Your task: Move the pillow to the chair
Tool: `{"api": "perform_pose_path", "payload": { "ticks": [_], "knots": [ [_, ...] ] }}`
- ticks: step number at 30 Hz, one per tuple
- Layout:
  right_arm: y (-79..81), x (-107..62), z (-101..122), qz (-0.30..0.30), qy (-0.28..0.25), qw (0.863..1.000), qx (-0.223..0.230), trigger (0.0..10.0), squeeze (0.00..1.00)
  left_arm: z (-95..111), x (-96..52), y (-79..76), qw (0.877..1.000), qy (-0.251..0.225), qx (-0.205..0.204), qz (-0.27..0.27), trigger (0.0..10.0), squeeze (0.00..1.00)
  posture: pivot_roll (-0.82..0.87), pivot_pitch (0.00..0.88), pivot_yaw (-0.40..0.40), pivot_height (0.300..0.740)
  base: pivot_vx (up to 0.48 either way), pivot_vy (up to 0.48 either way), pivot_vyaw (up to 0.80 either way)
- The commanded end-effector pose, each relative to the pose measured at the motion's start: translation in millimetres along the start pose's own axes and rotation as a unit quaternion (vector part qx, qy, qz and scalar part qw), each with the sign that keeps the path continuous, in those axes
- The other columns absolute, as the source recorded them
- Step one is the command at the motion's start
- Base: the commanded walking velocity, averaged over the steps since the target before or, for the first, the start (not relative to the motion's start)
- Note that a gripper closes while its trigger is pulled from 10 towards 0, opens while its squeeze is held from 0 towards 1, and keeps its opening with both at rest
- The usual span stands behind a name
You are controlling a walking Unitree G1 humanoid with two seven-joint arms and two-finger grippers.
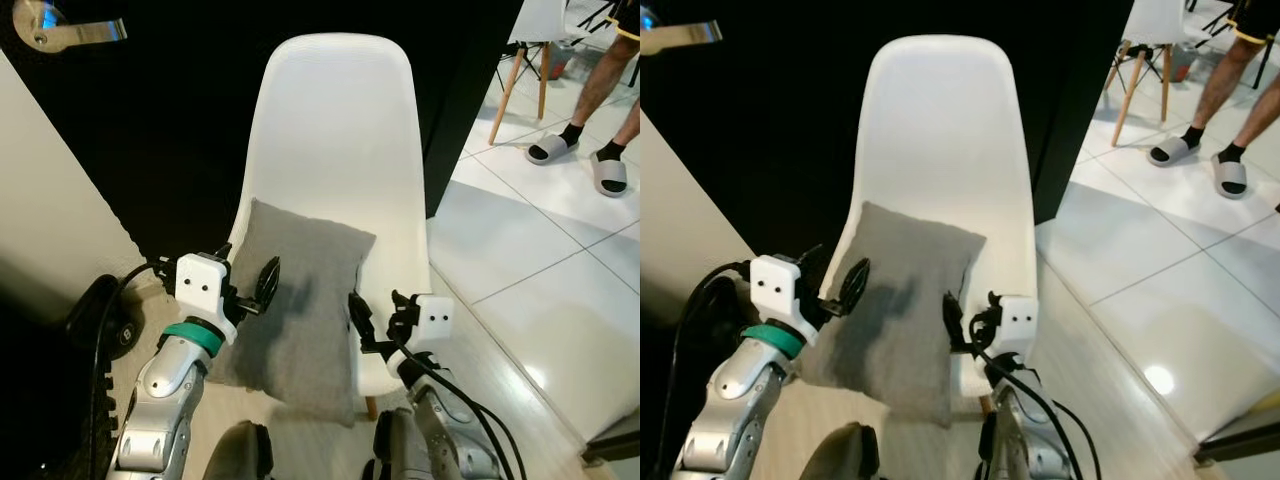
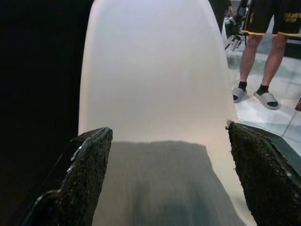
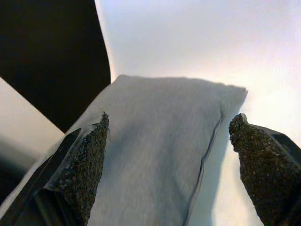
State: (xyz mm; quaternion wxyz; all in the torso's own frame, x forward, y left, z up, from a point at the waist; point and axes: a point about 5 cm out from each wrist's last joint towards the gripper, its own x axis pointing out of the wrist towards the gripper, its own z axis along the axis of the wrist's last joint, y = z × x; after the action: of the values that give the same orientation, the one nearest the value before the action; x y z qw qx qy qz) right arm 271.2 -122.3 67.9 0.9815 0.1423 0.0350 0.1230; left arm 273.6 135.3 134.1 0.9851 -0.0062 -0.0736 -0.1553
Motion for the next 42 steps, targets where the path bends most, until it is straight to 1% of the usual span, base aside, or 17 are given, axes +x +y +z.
{"api": "perform_pose_path", "payload": {
  "ticks": [1,12,24,28,37,42],
  "knots": [
    [1.0,-4.0,-5,-0.005,0.010,1.000,0.004,10.0,0.00,-2,-4.2,2.1,1.000,0.004,0.005,0.003,10.0,0.00,0.02,0.032,0.091,0.695,0.000,0.000,0.00],
    [4.3,-3.3,-6,-0.002,0.015,1.000,0.006,10.0,0.00,-3,-5.0,2.2,1.000,0.005,0.005,0.006,10.0,0.00,0.02,0.029,0.089,0.740,0.000,0.000,0.00],
    [6.3,-4.1,-9,-0.001,0.024,1.000,0.002,10.0,0.00,-5,-6.5,1.5,1.000,0.008,0.000,0.006,10.0,0.00,0.01,0.024,0.085,0.740,0.000,0.000,0.00],
    [4.7,-4.8,-13,-0.010,0.034,0.999,-0.014,10.0,0.00,-9,-7.2,0.2,1.000,0.013,-0.005,0.004,10.0,0.00,0.01,0.018,0.082,0.740,0.000,0.000,0.00],
    [1.0,-5.0,-18,-0.018,0.051,0.998,-0.015,10.0,0.00,-10,-7.9,3.2,1.000,0.016,-0.008,0.009,10.0,0.00,0.01,0.015,0.078,0.740,0.000,0.000,0.00],
    [1.0,-4.8,-18,-0.020,0.050,0.998,-0.013,10.0,0.00,-10,-8.1,2.9,1.000,0.016,-0.009,0.009,10.0,0.00,0.01,0.016,0.079,0.740,0.000,0.000,0.00]
  ]
}}
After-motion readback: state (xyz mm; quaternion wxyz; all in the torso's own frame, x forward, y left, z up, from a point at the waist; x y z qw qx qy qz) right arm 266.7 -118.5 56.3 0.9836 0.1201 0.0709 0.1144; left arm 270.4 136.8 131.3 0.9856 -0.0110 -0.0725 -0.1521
